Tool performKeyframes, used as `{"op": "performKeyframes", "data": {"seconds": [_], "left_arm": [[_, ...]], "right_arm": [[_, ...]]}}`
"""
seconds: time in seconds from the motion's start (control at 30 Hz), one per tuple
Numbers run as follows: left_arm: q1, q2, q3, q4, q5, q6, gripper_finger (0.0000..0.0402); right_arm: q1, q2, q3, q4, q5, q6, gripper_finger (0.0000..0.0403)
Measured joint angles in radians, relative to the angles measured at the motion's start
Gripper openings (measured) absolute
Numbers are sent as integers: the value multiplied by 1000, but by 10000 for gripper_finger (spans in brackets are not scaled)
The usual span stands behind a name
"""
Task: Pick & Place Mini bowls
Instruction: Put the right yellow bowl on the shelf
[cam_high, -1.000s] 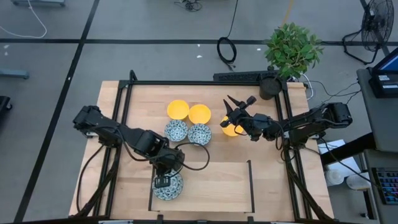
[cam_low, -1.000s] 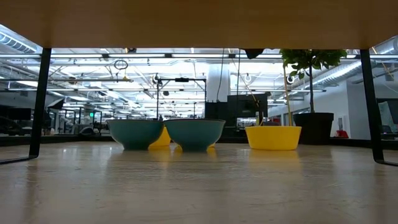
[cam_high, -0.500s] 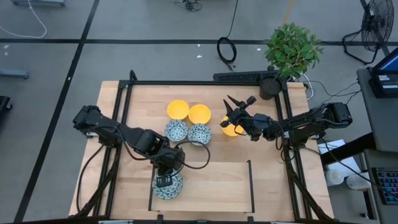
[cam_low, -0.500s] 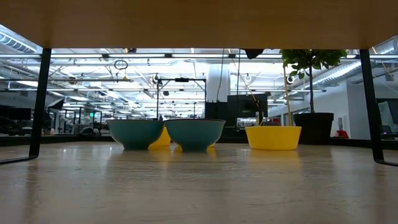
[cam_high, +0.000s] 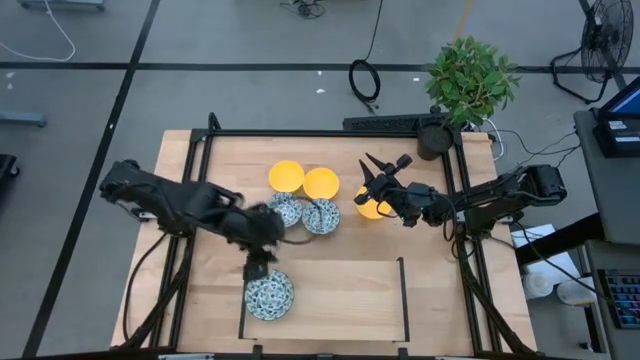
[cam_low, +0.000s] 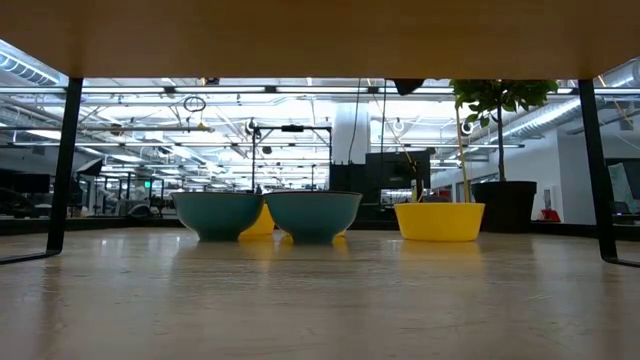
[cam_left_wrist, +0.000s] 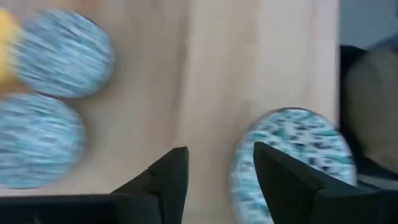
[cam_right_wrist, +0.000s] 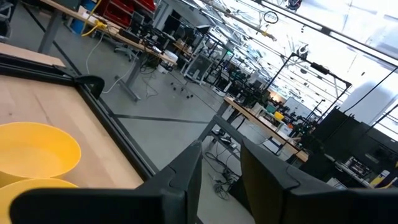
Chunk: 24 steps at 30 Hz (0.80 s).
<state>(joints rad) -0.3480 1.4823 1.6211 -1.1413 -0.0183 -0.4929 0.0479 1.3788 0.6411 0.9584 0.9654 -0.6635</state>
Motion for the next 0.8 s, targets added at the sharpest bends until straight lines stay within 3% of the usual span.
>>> {"op": "performKeyframes", "data": {"seconds": [0.23, 0.37, 0.5, 0.6, 0.7, 0.8], "left_arm": [[-56, -174, 0, -95, -531, 6, 193], [-50, -237, -37, -156, -704, -78, 197], [-7, -299, -193, -148, -791, -139, 200], [53, -353, -359, -61, -798, -135, 196], [113, -418, -540, 164, -776, -26, 190], [187, -505, -713, 452, -643, 175, 185]], "right_arm": [[0, 0, 0, -2, 78, 4, 100], [0, 0, 0, -3, 137, -46, 100], [0, 0, 0, -3, 132, -58, 100], [-2, 0, 0, 1, 131, -82, 100], [-13, 0, 0, 2, 105, -97, 100], [-23, 0, 0, 2, 67, -59, 100]]}}
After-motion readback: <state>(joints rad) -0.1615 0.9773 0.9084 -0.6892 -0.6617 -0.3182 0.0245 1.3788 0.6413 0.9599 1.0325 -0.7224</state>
